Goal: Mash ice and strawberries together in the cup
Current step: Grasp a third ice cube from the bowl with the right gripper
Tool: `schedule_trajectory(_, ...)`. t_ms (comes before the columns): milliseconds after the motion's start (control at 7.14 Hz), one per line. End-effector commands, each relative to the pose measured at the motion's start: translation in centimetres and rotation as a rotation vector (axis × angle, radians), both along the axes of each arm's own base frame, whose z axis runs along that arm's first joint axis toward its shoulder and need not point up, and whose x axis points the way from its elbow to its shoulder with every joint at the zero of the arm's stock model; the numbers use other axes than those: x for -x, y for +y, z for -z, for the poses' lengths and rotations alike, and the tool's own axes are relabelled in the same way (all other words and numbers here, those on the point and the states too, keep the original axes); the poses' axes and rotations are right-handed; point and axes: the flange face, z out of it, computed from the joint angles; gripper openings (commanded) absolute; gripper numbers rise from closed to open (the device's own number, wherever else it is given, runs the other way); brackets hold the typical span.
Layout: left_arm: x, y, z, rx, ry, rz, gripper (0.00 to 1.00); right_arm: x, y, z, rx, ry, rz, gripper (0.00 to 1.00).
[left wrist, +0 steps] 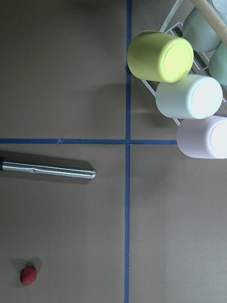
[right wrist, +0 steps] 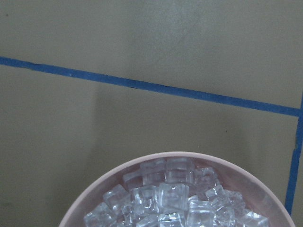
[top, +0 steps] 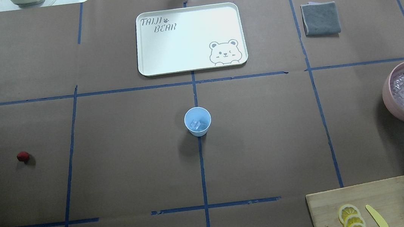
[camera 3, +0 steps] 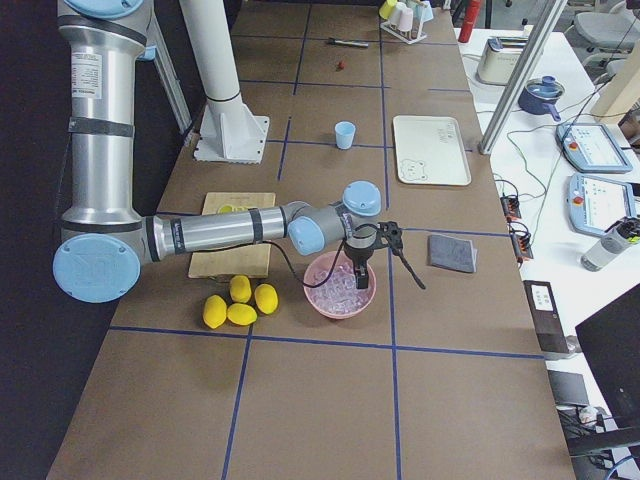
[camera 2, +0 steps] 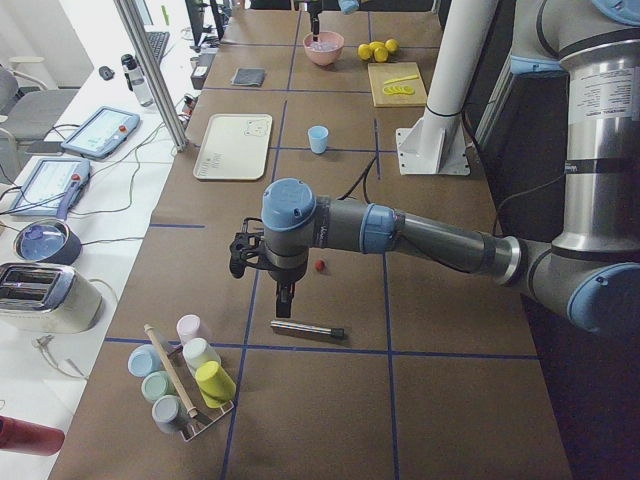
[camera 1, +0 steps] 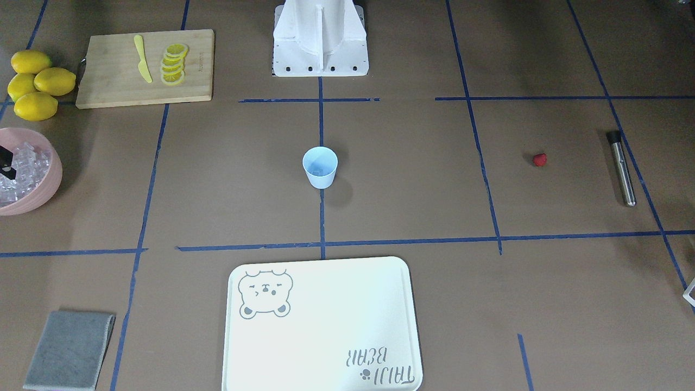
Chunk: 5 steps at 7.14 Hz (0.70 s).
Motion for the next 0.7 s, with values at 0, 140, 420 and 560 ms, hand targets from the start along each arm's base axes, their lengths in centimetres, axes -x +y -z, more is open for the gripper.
schedule_trajectory(0,0.0,-0.01,0.1,-0.002,0.0,0.0,1.0,2.14,0.25,-1.37,0.006,0.037,0.036,0.99)
schedule_trajectory(140,0.0,-0.01,0.1,-0.002,0.0,0.0,1.0,2.27,0.16,-1.32,0.006,0.038,0.037,0.97)
schedule_trajectory(420,0.0,-0.01,0.1,-0.002,0.0,0.0,1.0,2.19,0.29,-1.44,0.004,0.034,0.046,0.82)
schedule_trajectory(560,0.0,-0.01,0.1,-0.002,0.0,0.0,1.0,2.07,0.62,-1.79,0.011,0.033,0.049,0.8)
